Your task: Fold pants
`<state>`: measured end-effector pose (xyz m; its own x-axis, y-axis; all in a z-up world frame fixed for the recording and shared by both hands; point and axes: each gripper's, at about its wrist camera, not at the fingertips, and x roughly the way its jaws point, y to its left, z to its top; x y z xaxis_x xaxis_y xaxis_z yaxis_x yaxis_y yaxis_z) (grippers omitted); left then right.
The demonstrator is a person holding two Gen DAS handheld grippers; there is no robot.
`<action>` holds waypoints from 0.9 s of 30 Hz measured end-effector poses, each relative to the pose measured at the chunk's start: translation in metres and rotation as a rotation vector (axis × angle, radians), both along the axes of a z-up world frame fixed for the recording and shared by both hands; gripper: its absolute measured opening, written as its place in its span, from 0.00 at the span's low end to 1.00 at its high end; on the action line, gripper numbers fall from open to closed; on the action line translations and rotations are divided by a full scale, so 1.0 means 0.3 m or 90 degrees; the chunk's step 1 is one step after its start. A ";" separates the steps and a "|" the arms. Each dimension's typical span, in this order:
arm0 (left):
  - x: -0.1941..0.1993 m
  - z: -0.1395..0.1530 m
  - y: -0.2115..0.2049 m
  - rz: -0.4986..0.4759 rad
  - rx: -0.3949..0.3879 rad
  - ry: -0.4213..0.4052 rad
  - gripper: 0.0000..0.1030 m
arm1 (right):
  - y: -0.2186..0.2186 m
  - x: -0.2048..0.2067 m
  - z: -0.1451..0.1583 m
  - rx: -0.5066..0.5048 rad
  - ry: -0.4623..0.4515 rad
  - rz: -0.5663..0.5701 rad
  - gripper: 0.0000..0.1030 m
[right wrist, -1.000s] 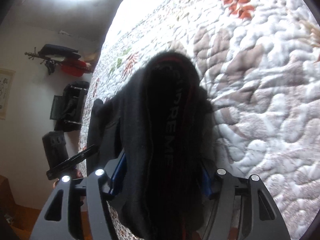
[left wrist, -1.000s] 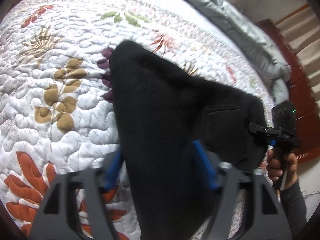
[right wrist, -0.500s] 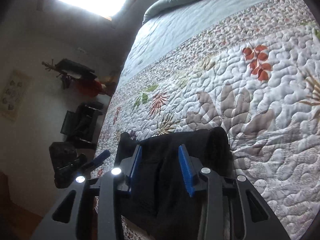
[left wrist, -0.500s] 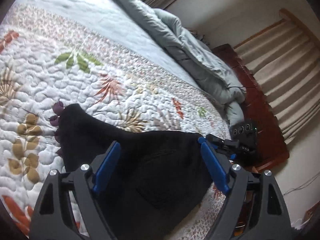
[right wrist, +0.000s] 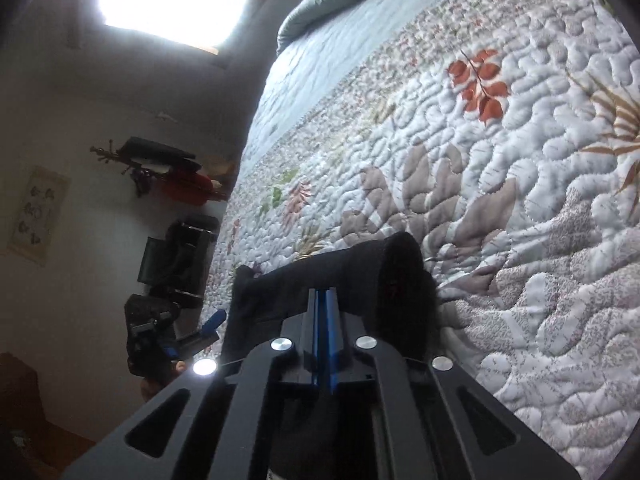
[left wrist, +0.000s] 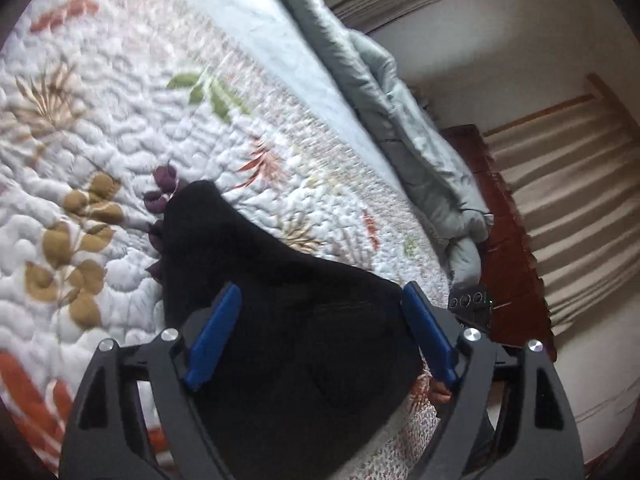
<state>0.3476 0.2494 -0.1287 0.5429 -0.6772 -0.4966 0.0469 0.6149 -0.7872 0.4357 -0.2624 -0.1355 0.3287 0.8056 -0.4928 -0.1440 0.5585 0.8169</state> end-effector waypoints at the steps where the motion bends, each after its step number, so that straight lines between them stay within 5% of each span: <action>1: -0.035 0.027 0.000 -0.003 -0.002 -0.013 0.80 | -0.003 -0.028 0.031 0.007 -0.013 0.006 0.07; 6: -0.230 0.048 -0.045 -0.044 -0.012 -0.040 0.80 | 0.040 -0.180 0.060 0.029 -0.029 0.055 0.07; 11: -0.283 -0.094 -0.090 -0.055 -0.010 0.010 0.80 | 0.029 -0.219 -0.111 -0.021 0.025 0.043 0.00; 15: -0.269 -0.172 -0.075 -0.049 -0.054 0.032 0.76 | -0.015 -0.224 -0.194 0.027 0.034 0.032 0.00; 23: -0.280 -0.181 -0.040 -0.030 -0.095 0.051 0.74 | -0.076 -0.255 -0.187 0.039 0.043 -0.006 0.00; 27: -0.356 -0.084 -0.040 -0.005 -0.027 0.049 0.89 | -0.152 -0.345 -0.079 0.032 0.032 -0.063 0.14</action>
